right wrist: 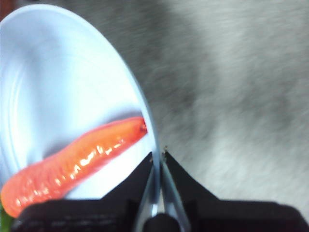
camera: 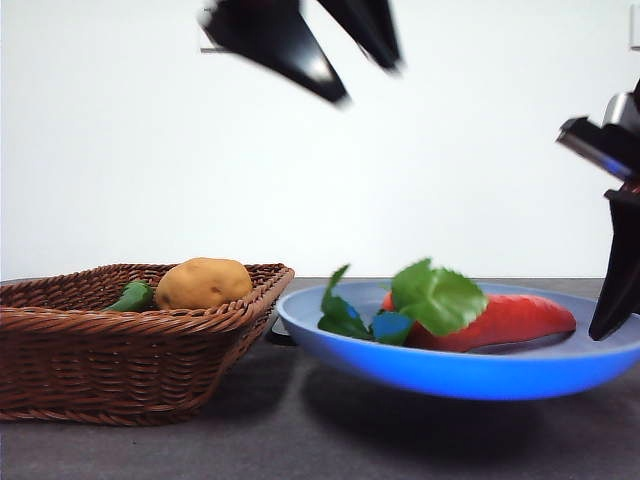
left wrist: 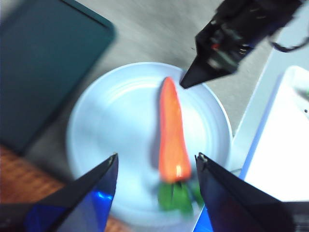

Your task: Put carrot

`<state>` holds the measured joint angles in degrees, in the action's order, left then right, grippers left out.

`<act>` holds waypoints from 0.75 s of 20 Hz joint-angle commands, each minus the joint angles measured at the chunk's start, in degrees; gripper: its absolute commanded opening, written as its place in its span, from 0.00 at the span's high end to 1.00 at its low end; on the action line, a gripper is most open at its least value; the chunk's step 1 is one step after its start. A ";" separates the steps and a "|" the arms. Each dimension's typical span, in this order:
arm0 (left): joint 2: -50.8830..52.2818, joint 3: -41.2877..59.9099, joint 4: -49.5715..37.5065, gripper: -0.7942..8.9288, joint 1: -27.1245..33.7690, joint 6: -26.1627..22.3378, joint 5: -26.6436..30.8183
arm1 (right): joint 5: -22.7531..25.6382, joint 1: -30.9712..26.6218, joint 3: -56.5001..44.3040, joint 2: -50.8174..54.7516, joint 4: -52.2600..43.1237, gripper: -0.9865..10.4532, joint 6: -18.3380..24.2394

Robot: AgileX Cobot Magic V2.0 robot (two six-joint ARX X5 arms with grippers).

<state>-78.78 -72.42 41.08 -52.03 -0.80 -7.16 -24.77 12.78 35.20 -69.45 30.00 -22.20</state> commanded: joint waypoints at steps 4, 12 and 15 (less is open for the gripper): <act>11.28 -1.03 4.35 0.63 -0.35 0.61 5.86 | -0.13 -4.15 13.29 -12.74 -1.14 0.91 3.10; 18.75 -1.03 7.91 0.63 -0.35 0.83 6.32 | -0.39 -7.89 38.25 -37.77 -1.05 0.91 4.02; 18.45 -1.03 8.66 0.63 -0.35 0.79 7.50 | -0.37 -8.28 41.77 -42.73 -1.16 0.91 4.02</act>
<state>-59.88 -72.42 50.43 -52.03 -0.36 0.10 -24.84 4.60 75.64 -111.18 29.08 -18.41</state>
